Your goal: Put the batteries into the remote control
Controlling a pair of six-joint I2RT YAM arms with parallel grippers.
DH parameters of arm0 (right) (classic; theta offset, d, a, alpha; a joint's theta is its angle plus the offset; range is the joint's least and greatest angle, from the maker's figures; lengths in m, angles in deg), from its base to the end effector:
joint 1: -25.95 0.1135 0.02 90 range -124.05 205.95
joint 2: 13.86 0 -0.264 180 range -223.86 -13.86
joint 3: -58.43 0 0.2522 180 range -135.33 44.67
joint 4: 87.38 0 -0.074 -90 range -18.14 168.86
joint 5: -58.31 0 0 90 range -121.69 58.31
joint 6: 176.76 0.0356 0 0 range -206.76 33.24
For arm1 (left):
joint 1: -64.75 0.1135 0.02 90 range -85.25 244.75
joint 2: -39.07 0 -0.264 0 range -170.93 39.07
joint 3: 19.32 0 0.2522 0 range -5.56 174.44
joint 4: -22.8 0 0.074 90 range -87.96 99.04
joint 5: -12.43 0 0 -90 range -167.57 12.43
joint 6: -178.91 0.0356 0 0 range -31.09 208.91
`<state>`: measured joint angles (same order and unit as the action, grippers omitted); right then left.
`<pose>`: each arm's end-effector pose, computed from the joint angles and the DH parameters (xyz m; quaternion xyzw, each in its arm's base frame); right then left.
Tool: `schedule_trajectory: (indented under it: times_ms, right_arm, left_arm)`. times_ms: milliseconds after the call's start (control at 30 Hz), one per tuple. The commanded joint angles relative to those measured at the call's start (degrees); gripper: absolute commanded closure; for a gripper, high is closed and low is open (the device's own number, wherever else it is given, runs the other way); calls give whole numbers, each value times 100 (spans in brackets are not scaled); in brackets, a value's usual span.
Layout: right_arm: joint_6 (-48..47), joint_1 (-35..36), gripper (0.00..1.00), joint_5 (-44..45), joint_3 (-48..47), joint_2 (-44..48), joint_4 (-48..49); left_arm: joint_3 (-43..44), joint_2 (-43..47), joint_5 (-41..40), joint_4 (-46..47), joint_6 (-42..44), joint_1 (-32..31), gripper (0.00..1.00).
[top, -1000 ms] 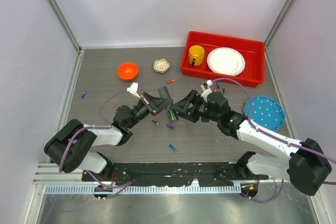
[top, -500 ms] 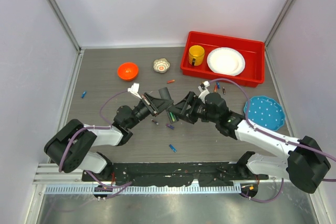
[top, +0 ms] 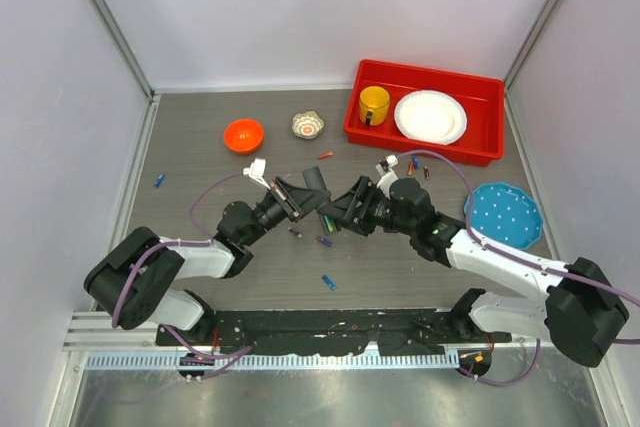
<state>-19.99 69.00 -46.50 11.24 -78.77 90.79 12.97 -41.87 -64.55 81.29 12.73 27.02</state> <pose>0.1768 0.1776 0.2395 0.0937 0.8081 0.5285 0.2427 0.1945 -0.1606 0.2035 -0.1287 0.6326 -0.6770 0.3534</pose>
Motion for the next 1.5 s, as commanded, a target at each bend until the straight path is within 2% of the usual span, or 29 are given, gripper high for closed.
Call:
schedule_trajectory:
  times_ms: [0,500,833,1467]
  right_arm:
    - [-84,81,36,-154,153,-110,-15]
    - [-58,116,40,-154,179,-180,82]
    - [-76,116,27,-92,-23,-31,3]
    - [-374,116,17,-251,-524,145,-234]
  left_arm:
    - [213,167,-168,1635,-28,12,100]
    - [195,158,-185,1635,-19,21,100]
    - [125,105,-168,1635,16,12,100]
    - [90,-70,-150,1635,77,12,100]
